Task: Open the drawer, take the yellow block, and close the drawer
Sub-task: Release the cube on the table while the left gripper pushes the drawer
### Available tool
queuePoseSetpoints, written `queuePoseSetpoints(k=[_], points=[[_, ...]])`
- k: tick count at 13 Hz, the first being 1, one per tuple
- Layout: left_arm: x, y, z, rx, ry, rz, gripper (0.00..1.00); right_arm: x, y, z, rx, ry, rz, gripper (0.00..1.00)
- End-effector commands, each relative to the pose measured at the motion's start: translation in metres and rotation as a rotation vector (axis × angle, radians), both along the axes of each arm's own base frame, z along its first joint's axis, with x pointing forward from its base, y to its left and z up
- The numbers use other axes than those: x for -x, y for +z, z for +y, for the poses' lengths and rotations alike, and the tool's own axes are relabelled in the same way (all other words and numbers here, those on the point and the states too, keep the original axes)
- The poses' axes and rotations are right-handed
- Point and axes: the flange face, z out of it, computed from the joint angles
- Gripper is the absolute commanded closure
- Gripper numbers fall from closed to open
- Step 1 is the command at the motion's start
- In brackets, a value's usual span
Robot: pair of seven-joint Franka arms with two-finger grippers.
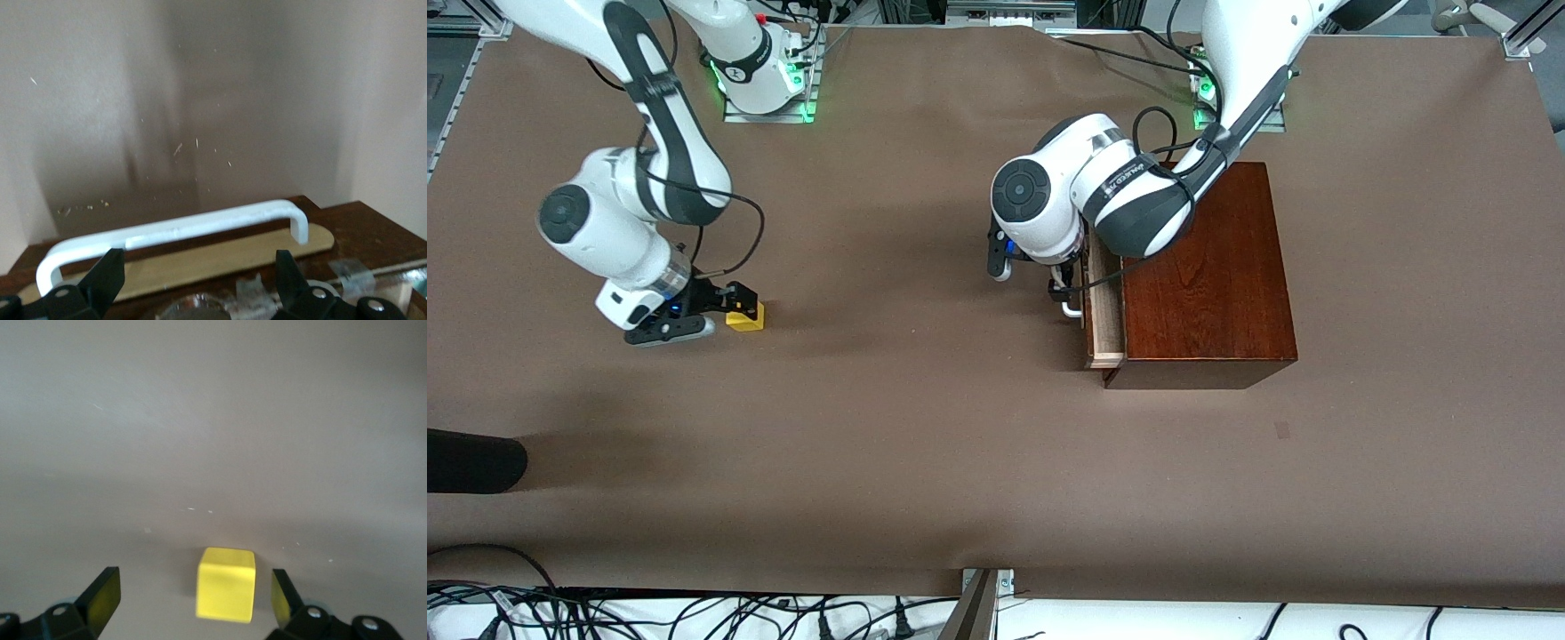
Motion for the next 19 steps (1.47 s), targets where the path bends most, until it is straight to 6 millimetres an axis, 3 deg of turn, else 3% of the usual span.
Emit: queuePoseSetpoints(k=[1, 4, 7, 11, 14, 19], points=[[0.004, 0.019, 0.010, -0.037, -0.023, -0.021, 0.00, -0.004, 0.075, -0.003, -0.039, 0.022, -0.002, 0.00], [0.004, 0.027, 0.021, -0.074, -0.008, -0.006, 0.00, -0.010, 0.141, -0.016, -0.058, -0.002, 0.046, 0.00], [-0.003, 0.027, 0.034, -0.098, 0.011, 0.003, 0.00, -0.009, 0.171, -0.023, -0.041, -0.021, 0.096, 0.00], [-0.004, 0.026, 0.040, -0.152, -0.009, -0.016, 0.00, 0.001, 0.214, -0.005, 0.036, -0.044, 0.107, 0.00], [-0.004, 0.030, 0.040, -0.157, -0.007, -0.013, 0.00, -0.004, 0.271, 0.000, 0.047, -0.024, 0.067, 0.00], [-0.003, 0.042, 0.046, -0.177, 0.003, -0.020, 0.00, -0.004, 0.282, 0.000, 0.077, -0.017, 0.048, 0.00]])
